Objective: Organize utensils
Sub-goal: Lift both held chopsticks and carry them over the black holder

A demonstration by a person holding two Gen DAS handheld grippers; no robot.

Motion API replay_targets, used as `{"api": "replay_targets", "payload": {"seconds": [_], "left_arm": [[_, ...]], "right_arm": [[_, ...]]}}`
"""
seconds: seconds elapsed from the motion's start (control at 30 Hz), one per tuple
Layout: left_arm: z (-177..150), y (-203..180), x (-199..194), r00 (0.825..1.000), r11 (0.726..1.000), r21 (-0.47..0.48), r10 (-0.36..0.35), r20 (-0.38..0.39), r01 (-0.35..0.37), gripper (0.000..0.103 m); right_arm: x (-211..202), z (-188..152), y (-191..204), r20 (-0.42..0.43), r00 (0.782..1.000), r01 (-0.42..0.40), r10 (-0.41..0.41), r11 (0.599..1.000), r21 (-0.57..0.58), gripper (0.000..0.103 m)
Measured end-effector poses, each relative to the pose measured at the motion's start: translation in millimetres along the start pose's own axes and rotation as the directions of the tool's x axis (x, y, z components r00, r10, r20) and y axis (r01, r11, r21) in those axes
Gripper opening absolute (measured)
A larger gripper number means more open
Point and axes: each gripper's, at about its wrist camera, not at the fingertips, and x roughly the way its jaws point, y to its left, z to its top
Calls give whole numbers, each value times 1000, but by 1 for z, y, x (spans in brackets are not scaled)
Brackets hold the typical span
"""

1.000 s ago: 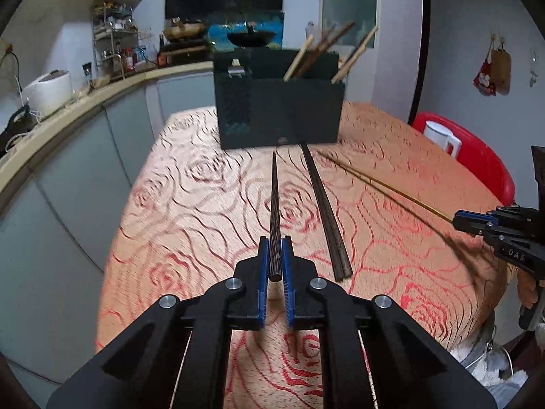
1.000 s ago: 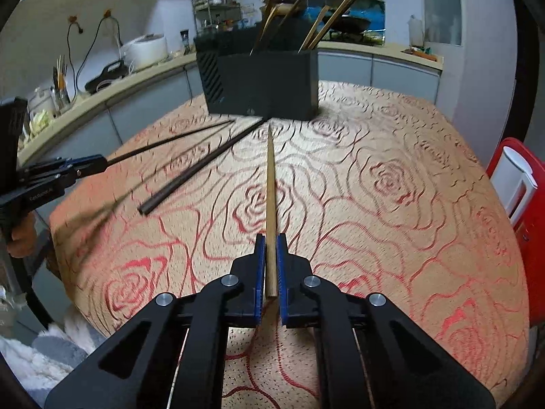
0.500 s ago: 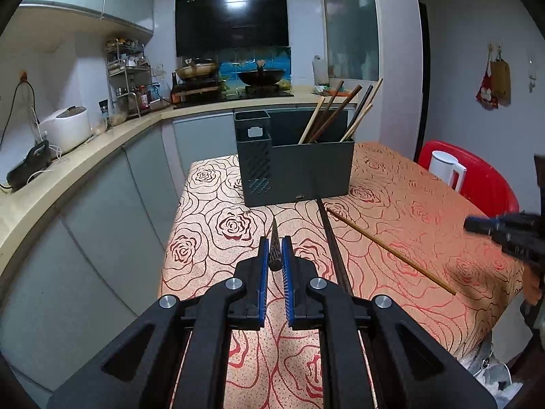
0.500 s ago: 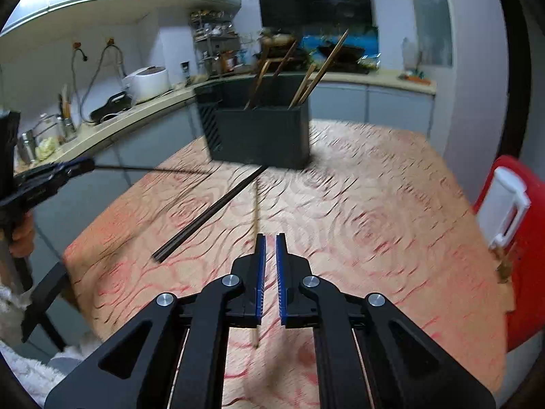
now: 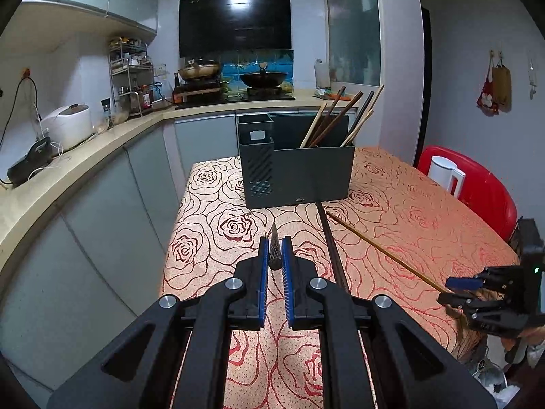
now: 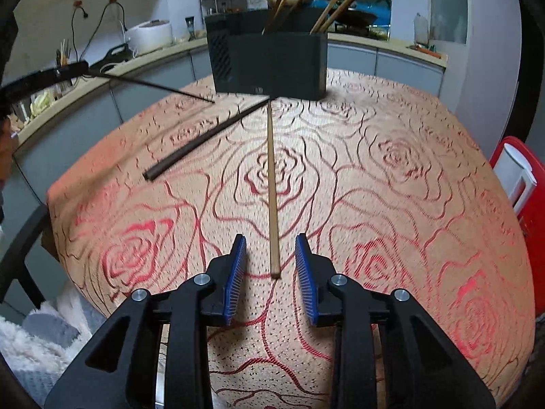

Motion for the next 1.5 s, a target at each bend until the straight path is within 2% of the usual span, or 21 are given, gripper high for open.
{"api": "replay_targets", "payload": {"seconds": [0.17, 0.33, 0.53, 0.77, 1.17, 1.27, 1.5], "left_arm": [[-1, 1, 0, 1000, 1000, -2, 1, -1, -1, 7], [-1, 2, 1, 1000, 1000, -3, 4, -2, -4, 7], [6, 4, -4, 1000, 1000, 8, 21, 19, -21, 7], [25, 6, -13, 997, 999, 34, 40, 65, -42, 7], [75, 12, -8, 993, 998, 48, 41, 115, -47, 7], [85, 16, -4, 993, 999, 35, 32, 113, -36, 7], [100, 23, 1, 994, 1000, -1, 10, 108, -10, 7]], "right_arm": [[3, -1, 5, 27, 999, 26, -25, 999, -30, 17], [4, 1, 6, 19, 999, 36, -35, 999, -33, 7], [-9, 13, -5, 17, 1000, 16, -16, 1000, 11, 7], [-55, 60, -23, 140, 990, -5, 1, 999, 32, 6], [-97, 160, -44, 329, 944, -43, 27, 998, 42, 7], [-98, 179, -49, 342, 939, -65, 43, 997, 51, 7], [-90, 212, -55, 319, 946, -86, 59, 994, 69, 6]]}}
